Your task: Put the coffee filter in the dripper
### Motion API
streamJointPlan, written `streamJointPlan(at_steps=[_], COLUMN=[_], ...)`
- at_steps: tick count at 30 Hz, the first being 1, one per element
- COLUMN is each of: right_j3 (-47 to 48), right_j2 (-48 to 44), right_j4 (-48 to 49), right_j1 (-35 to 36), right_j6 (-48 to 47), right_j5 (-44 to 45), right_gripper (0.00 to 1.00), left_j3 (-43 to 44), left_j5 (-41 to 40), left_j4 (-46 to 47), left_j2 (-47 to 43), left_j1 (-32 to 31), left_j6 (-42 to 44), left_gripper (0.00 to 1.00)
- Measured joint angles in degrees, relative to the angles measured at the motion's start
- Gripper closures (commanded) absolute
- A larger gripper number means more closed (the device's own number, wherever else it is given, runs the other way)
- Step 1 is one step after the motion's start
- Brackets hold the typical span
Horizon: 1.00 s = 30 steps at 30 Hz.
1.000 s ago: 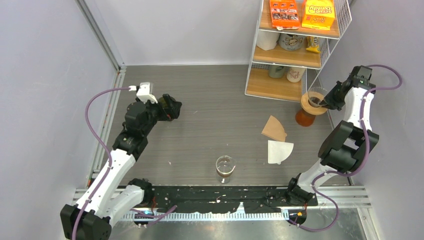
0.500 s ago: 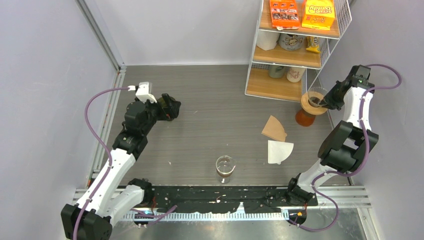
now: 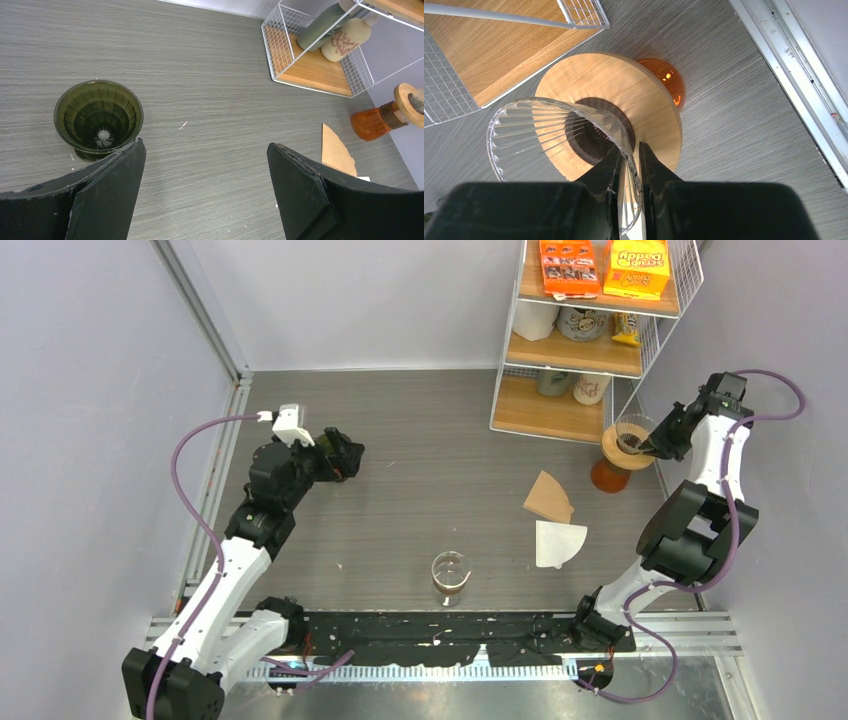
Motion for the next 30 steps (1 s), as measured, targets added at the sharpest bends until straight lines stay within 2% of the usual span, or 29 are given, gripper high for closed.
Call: streamJointPlan(at_steps=[9, 13, 15, 19, 30], right_j3=[1.2, 1.6, 1.7, 2.0, 3.3], right_j2=[-0.8, -0.7, -0.7, -0.7, -0.7], right_j4=[-0.8, -1.2, -1.3, -2.6, -5.9], right_j1=[-0.2, -0.2, -0.2, -0.1, 0.1], right_j6=[-0.1, -0.1, -0.1, -0.4, -0.3], right_j5=[-1.0, -1.0, -0.9, -0.3, 0.5], right_gripper=[0.85, 0.79, 0.73, 0.68, 0.64], left_j3=[0.0, -0.2, -0.2, -0.3, -0.3], left_j5=[1.2, 1.7, 2.0, 2.5, 3.4], left_j4=[0.0, 0.0, 0.2, 0.5, 0.9], left_j2=[-0.1, -0.2, -0.2, -0.2, -0.2], left_j1=[0.0, 0.0, 0.0, 0.0, 0.0], left_j6=[-0.1, -0.2, -0.2, -0.2, -0.5], left_gripper=[0.0, 0.0, 0.01, 0.0, 0.0])
